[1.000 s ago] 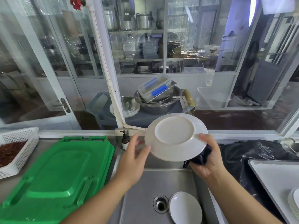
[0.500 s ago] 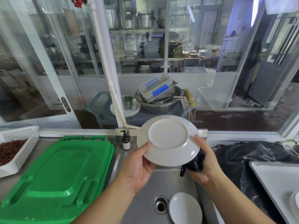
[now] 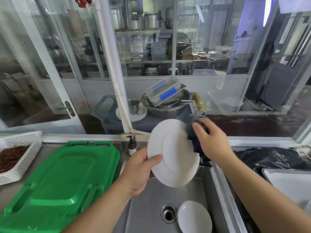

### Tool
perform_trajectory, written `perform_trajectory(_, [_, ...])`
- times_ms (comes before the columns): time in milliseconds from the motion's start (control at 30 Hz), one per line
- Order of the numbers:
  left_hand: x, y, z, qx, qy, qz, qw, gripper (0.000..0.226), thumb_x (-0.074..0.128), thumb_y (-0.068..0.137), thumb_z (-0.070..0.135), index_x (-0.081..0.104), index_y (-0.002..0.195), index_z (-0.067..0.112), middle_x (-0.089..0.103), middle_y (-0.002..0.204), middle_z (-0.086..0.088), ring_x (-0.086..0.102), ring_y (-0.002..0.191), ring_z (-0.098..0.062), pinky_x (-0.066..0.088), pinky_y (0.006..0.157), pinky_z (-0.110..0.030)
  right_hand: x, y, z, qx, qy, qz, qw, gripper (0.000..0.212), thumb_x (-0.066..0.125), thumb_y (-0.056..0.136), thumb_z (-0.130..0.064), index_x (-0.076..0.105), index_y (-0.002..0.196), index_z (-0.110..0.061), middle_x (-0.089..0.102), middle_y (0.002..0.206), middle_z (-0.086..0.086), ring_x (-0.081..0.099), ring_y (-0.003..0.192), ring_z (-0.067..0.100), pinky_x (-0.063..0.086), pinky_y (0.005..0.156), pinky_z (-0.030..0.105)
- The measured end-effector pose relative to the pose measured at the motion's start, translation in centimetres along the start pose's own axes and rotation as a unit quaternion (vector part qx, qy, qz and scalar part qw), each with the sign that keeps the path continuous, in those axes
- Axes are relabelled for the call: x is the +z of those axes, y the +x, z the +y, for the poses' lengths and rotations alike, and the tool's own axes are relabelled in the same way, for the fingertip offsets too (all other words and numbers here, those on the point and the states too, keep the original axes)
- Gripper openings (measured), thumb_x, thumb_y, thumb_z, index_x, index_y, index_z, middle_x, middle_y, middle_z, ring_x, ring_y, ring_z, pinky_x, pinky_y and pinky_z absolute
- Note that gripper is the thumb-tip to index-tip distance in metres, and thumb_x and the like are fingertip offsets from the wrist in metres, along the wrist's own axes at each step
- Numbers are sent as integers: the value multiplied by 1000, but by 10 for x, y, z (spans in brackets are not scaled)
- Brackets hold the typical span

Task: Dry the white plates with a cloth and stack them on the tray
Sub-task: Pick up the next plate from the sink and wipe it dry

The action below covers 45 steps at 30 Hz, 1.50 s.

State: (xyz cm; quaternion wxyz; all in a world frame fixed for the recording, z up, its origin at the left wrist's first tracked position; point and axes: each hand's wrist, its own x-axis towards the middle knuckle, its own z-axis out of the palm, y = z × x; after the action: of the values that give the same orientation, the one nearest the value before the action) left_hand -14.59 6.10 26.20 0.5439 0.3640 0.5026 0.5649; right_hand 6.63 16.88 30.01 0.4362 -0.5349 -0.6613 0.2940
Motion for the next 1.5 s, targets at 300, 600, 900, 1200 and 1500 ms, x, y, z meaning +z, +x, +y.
perform_trajectory(300, [10,-4,7,62,66,-27,996,19,71,87,7,82,91,22,80,88,-6,72,78,-15,57,63,-29,34,-42,-61,-381,-203,-90,897,34,60,94,-45,74,121,-31,66,116,-1,62,91,30,56,75,42])
perform_trajectory(600, [5,-17,4,85,16,-26,996,23,71,83,15,80,104,17,79,106,-17,75,94,-26,61,74,-34,27,-1,-56,-286,-140,11,948,33,65,97,-38,69,128,-29,65,119,4,64,105,33,50,80,34])
perform_trajectory(900, [3,-11,21,155,7,29,988,35,81,72,37,82,105,28,79,115,-11,71,116,-35,53,104,-58,21,14,-1,165,297,-45,939,8,67,98,-38,75,96,-40,68,80,-2,58,53,17,45,50,27])
perform_trajectory(1200, [15,-8,14,104,6,11,994,31,83,71,22,82,98,36,80,111,-6,75,108,-26,55,103,-54,45,-3,29,260,482,2,836,7,70,100,-26,74,103,-22,71,101,13,63,82,27,51,81,45])
perform_trajectory(1500, [1,3,64,-35,11,-79,996,37,71,82,32,74,119,28,75,124,-12,73,107,-29,60,91,-49,6,20,10,150,340,-81,925,16,76,91,-29,79,106,-32,71,79,7,59,53,18,48,50,30])
